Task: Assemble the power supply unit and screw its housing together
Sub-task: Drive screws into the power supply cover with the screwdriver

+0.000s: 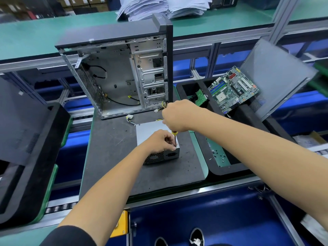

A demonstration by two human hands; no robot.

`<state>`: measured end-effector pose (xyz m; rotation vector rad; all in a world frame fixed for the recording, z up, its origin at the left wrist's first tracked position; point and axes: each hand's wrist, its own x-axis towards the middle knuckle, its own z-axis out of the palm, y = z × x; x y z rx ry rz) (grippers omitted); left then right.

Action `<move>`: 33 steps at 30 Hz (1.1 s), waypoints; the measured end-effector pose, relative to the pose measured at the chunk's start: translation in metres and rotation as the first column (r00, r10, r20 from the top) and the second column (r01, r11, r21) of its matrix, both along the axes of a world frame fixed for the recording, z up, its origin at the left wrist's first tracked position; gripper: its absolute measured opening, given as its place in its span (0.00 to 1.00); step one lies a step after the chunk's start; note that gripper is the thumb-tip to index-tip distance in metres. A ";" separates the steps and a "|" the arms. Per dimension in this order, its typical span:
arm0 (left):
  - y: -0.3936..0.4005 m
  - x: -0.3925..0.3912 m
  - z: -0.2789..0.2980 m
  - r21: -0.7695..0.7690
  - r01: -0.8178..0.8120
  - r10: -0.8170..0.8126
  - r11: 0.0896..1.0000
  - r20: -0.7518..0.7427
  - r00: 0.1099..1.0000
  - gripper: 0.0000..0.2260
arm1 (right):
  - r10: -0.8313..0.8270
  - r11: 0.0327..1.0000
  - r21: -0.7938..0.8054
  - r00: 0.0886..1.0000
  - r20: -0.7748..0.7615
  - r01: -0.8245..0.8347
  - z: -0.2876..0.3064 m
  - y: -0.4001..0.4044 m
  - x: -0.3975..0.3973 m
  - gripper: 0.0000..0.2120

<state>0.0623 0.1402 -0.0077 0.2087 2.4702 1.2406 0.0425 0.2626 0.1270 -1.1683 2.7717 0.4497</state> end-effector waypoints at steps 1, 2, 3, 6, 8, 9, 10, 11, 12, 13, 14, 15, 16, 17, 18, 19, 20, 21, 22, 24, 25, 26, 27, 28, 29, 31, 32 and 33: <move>0.000 -0.001 0.000 0.000 0.003 -0.003 1.000 0.013 1.000 0.05 | -0.009 1.000 0.020 0.999 0.037 0.008 0.002 0.001 -0.001 0.09; 0.000 -0.002 0.001 0.004 0.005 -0.005 1.000 0.026 1.000 0.06 | -0.018 0.999 0.043 0.994 0.112 0.014 0.003 0.002 -0.002 0.08; 0.000 -0.002 0.001 0.008 0.005 -0.005 1.000 0.036 0.999 0.08 | -0.021 0.999 0.042 0.980 0.196 0.013 0.004 0.003 -0.003 0.07; 0.000 -0.005 0.000 0.003 0.014 -0.014 1.000 0.051 0.999 0.09 | 0.030 0.999 -0.026 0.979 0.202 -0.026 0.006 0.003 -0.002 0.03; 0.000 -0.005 0.001 0.004 0.014 -0.014 1.000 0.058 0.998 0.08 | 0.004 0.999 -0.045 0.996 0.087 0.000 0.005 0.002 -0.001 0.05; 0.000 -0.005 0.001 0.008 0.010 -0.010 1.000 0.067 0.998 0.07 | -0.021 0.999 -0.035 0.998 0.058 0.023 0.005 0.002 -0.001 0.07; 0.000 -0.006 0.001 0.013 0.006 -0.007 1.000 0.077 0.997 0.07 | -0.034 0.999 -0.017 0.998 0.046 0.035 0.004 0.002 -0.001 0.08; 0.000 -0.006 0.002 0.012 0.003 -0.004 1.000 0.084 0.996 0.07 | -0.035 0.999 0.013 0.998 0.056 0.035 0.005 0.002 -0.001 0.10; 0.001 -0.007 0.002 0.008 0.002 -0.002 1.000 0.091 0.996 0.09 | -0.036 0.998 0.052 0.995 0.093 0.031 0.007 0.003 -0.002 0.12; 0.001 -0.007 0.003 0.004 0.004 -0.004 1.000 0.099 0.995 0.10 | -0.040 0.995 0.091 0.988 0.151 0.027 0.008 0.004 -0.001 0.12; 0.001 -0.007 0.004 0.005 0.007 -0.008 1.000 0.104 0.995 0.10 | -0.037 0.993 0.117 0.978 0.204 0.013 0.009 0.005 -0.001 0.11; 0.002 -0.007 0.005 0.008 0.008 -0.009 1.000 0.108 0.994 0.11 | -0.019 0.994 0.113 0.971 0.238 -0.009 0.010 0.005 -0.001 0.10; 0.001 -0.007 0.005 0.014 0.008 -0.009 1.000 0.113 0.994 0.11 | 0.006 0.995 0.092 0.970 0.242 -0.029 0.009 0.004 -0.001 0.10; 0.001 -0.007 0.006 0.019 0.010 -0.012 1.000 0.119 0.993 0.10 | 0.031 0.997 0.060 0.975 0.219 -0.045 0.009 0.003 0.000 0.10; 0.001 -0.007 0.007 0.023 0.011 -0.014 1.000 0.122 0.992 0.08 | 0.038 0.999 0.017 0.982 0.187 -0.042 0.009 0.002 0.001 0.08; 0.001 -0.007 0.007 0.028 0.009 -0.012 1.000 0.123 0.992 0.07 | 0.032 0.999 -0.020 0.987 0.159 -0.030 0.010 0.001 0.003 0.05; 0.002 -0.007 0.007 0.030 0.002 -0.006 1.000 0.121 0.993 0.06 | 0.022 0.999 -0.028 0.990 0.140 -0.018 0.009 0.000 0.004 0.03; 0.002 -0.007 0.007 0.031 -0.007 0.003 1.000 0.118 0.993 0.06 | 0.014 1.000 -0.016 0.993 0.118 -0.012 0.007 0.000 0.005 0.05; 0.002 -0.007 0.007 0.030 -0.013 0.010 0.999 0.116 0.993 0.06 | 0.009 1.000 0.004 0.995 0.102 -0.010 0.005 -0.001 0.006 0.05; 0.002 -0.009 0.006 0.024 -0.010 0.008 1.000 0.115 0.993 0.07 | 0.001 1.000 0.030 0.996 0.087 -0.003 0.003 0.000 0.007 0.04; 0.002 -0.010 0.006 0.015 -0.003 0.002 1.000 0.111 0.994 0.08 | -0.016 0.999 0.054 0.994 0.109 0.010 0.005 0.002 0.005 0.06; 0.002 -0.010 0.006 0.004 0.008 -0.009 1.000 0.106 0.994 0.09 | -0.034 0.995 0.097 0.988 0.149 0.019 0.006 0.003 0.004 0.09; 0.001 -0.010 0.005 -0.004 0.020 -0.020 1.000 0.100 0.995 0.09 | -0.038 0.991 0.135 0.981 0.192 0.012 0.008 0.005 0.003 0.11; 0.001 -0.011 0.005 -0.010 0.027 -0.026 1.000 0.094 0.995 0.09 | -0.027 0.989 0.146 0.976 0.214 -0.005 0.011 0.006 0.002 0.12; 0.001 -0.011 0.005 -0.015 0.032 -0.030 0.999 0.092 0.995 0.09 | -0.001 0.992 0.124 0.976 0.216 -0.026 0.012 0.008 0.001 0.11; 0.000 -0.011 0.005 -0.012 0.038 -0.037 0.999 0.099 0.994 0.10 | 0.028 0.999 0.031 0.986 0.162 -0.034 0.013 0.009 0.002 0.03; 0.000 -0.011 0.005 -0.008 0.031 -0.030 0.999 0.103 0.994 0.11 | 0.041 0.999 -0.001 0.991 0.125 -0.042 0.012 0.009 0.003 0.03; 0.000 -0.011 0.005 -0.007 0.015 -0.015 1.000 0.110 0.994 0.12 | 0.057 0.998 0.004 0.995 0.080 -0.057 0.009 0.007 0.004 0.06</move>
